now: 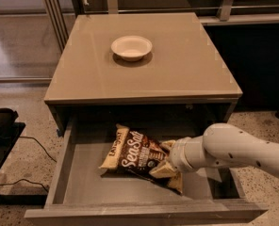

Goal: Pick brown chip bag from top drawer and place on counter

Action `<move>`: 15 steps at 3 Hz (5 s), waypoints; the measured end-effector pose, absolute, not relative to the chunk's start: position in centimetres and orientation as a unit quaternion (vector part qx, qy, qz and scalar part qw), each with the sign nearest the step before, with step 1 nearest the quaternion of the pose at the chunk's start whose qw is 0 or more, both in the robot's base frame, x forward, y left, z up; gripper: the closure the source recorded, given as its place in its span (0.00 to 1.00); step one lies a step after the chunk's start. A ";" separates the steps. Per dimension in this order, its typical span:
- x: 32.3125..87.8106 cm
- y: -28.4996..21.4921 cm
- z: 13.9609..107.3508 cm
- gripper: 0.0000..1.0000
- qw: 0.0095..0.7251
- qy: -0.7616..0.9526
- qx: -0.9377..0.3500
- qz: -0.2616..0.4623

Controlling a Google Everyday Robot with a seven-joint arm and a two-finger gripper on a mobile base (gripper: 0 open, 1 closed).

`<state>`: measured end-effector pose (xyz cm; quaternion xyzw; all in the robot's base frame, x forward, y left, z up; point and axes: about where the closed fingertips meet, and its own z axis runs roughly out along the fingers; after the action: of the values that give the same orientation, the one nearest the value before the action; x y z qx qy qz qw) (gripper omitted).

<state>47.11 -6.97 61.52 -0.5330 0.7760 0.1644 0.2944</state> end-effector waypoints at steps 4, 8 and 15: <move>46.4 -7.0 64.6 1.00 0.306 0.763 -0.544 0.167; 46.9 -12.5 86.8 1.00 0.384 0.689 -0.610 0.074; 64.9 -24.0 94.0 1.00 0.495 0.765 -0.411 -0.046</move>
Offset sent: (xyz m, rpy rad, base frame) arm 0.0000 0.0000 0.0000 0.0000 0.0000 0.0000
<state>64.86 -23.97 94.00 -0.4107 0.7646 -0.0456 0.4945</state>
